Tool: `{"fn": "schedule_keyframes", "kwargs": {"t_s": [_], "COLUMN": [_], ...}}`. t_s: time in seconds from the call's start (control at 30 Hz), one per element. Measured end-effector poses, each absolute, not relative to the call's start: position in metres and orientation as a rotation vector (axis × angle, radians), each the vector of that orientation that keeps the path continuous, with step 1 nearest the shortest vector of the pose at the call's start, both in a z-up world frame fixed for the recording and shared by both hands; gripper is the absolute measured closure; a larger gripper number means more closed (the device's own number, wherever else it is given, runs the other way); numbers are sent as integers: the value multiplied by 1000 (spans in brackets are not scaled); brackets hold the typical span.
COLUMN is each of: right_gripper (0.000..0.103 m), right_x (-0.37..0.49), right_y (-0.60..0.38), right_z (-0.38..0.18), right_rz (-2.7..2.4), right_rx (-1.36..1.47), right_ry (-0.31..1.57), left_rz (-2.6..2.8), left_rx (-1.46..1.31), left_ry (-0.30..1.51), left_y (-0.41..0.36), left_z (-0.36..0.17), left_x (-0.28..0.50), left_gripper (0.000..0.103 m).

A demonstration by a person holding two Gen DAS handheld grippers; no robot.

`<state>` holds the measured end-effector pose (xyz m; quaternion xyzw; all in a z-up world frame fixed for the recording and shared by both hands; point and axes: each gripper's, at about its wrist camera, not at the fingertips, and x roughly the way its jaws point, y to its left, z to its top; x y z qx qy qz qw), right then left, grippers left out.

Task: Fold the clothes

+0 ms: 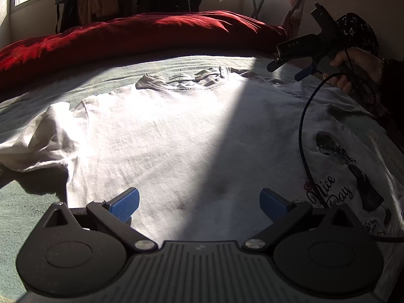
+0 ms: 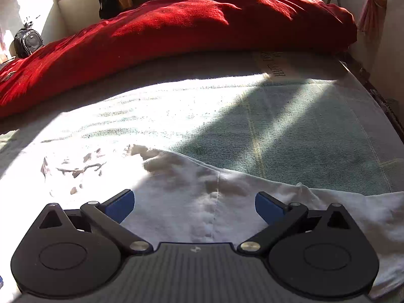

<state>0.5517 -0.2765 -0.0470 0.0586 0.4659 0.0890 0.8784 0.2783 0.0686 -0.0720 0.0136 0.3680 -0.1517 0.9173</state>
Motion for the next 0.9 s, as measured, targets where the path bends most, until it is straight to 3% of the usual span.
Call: {"fn": "schedule_keyframes", "kwargs": {"t_s": [0.13, 0.3, 0.67, 0.9], "right_gripper": [0, 0, 0, 0], "right_x": [569, 584, 539, 555], "right_y": [-269, -256, -282, -297], "right_z": [-78, -91, -43, -89], "right_rz": [171, 191, 230, 112], "right_rx": [152, 104, 138, 139], "right_ry": [1007, 911, 891, 970], "left_rz": [-317, -328, -326, -327], "left_rx": [20, 1, 1, 13], "left_ry": [755, 759, 744, 752], "left_y": [70, 72, 72, 69], "left_z": [-73, -75, -72, -73], "left_x": [280, 281, 278, 279], "left_gripper": [2, 2, 2, 2]}}
